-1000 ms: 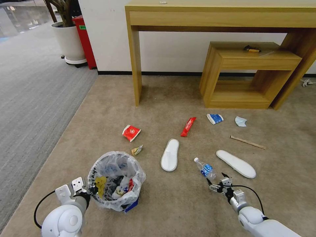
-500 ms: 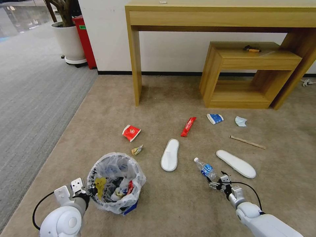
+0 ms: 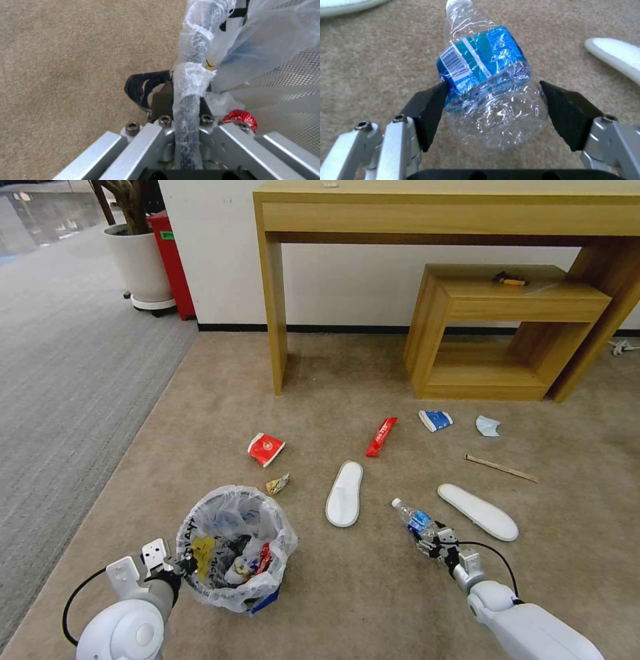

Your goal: Pick up the trash bin and place the garbage on the floor into it.

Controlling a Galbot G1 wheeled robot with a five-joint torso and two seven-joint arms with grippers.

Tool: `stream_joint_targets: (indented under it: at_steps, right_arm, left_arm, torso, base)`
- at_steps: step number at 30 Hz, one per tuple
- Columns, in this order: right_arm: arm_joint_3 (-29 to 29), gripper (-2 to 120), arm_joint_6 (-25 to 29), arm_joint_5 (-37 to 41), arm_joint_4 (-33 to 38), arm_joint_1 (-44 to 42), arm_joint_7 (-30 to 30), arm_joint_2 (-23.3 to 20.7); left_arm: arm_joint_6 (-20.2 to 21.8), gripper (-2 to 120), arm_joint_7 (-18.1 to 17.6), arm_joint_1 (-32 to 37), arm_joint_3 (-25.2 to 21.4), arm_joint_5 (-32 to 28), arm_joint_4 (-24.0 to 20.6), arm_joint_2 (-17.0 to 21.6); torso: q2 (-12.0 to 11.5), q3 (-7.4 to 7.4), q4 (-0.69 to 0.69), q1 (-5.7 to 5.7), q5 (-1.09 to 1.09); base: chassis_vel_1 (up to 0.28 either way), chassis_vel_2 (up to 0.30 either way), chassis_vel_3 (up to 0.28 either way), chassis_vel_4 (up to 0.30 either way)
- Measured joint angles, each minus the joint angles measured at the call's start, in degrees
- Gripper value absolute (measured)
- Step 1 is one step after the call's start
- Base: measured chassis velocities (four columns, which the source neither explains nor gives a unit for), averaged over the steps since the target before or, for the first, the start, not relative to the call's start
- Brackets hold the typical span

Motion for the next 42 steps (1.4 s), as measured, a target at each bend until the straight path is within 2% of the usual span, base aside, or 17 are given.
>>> stream_joint_targets:
  at_steps: [3,8,10,11,14,23,25,36,38,41,42]
  right_arm:
    - [0.1,70,0.1,0.1,0.0,-0.3,-0.1,0.2]
    - [0.3,60,1.0,-0.2,-0.6,-0.7,-0.4,0.6]
    - [0.4,52,1.2,-0.4,-0.7,-0.8,-0.5,0.6]
    - [0.4,52,1.2,-0.4,-0.7,-0.8,-0.5,0.6]
    - [0.4,38,1.9,-0.8,-1.2,-0.7,-0.7,0.6]
    - [0.2,20,2.4,-1.1,-0.1,-0.9,-0.9,0.0]
    - [0.0,18,2.3,-0.9,1.5,-1.1,-0.8,-0.8]
    - [-2.7,18,-0.5,2.8,18.9,-2.2,0.9,-7.9]
    - [-3.4,18,-0.7,4.4,23.1,-2.3,-0.2,-9.7]
    - [-3.9,18,-0.5,5.4,25.1,-2.4,-1.2,-10.6]
    - [-4.6,18,0.1,7.6,28.5,-2.5,-3.9,-12.0]
  left_arm:
    - [0.0,0,0.0,0.1,0.0,0.0,-0.3,-0.1]
    - [0.0,0,-0.1,0.2,0.1,0.1,-0.5,-0.3]
    - [0.0,0,-0.1,0.3,0.2,0.3,-0.5,-0.4]
    - [0.0,0,-0.1,0.3,0.2,0.3,-0.5,-0.4]
    - [0.0,0,-0.1,0.2,0.3,0.4,-0.3,-0.5]
    - [0.0,0,-0.1,-0.2,0.4,0.5,0.5,-0.4]
    - [0.0,0,-0.1,-0.3,0.3,0.5,0.7,-0.3]
    - [0.0,0,-0.1,-1.2,0.2,0.4,2.7,0.2]
    - [0.0,0,-0.1,-1.4,0.3,0.4,3.1,0.1]
    - [0.0,0,-0.1,-1.6,0.4,0.5,3.3,0.1]
    - [0.0,0,-0.1,-1.9,0.6,0.5,3.5,0.0]
  torso:
    - [0.0,0.00,-0.01,0.00,-0.01]
    - [0.0,0.00,-0.02,0.00,-0.01]
    - [0.0,0.00,-0.01,0.00,-0.01]
    - [0.0,0.00,-0.01,0.00,-0.01]
    - [0.0,0.00,-0.01,0.00,0.00]
    - [0.0,0.00,0.00,0.00,0.02]
    - [0.0,0.00,-0.01,0.00,0.02]
    - [0.0,0.00,-0.01,0.00,0.00]
    - [0.0,0.00,0.00,0.00,0.00]
    - [0.0,0.00,0.00,0.00,0.01]
    - [0.0,0.00,-0.01,0.00,0.01]
  base:
    - [0.000,0.000,0.000,0.000]
    - [0.000,0.000,0.000,0.000]
    - [0.000,0.000,0.000,0.000]
    - [0.000,0.000,0.000,0.000]
    - [0.000,0.000,0.000,0.000]
    - [0.000,0.000,0.000,0.000]
    - [0.000,0.000,0.000,0.000]
    - [0.000,0.000,0.000,0.000]
    - [0.000,0.000,0.000,0.000]
    - [0.000,0.000,0.000,0.000]
    - [0.000,0.000,0.000,0.000]
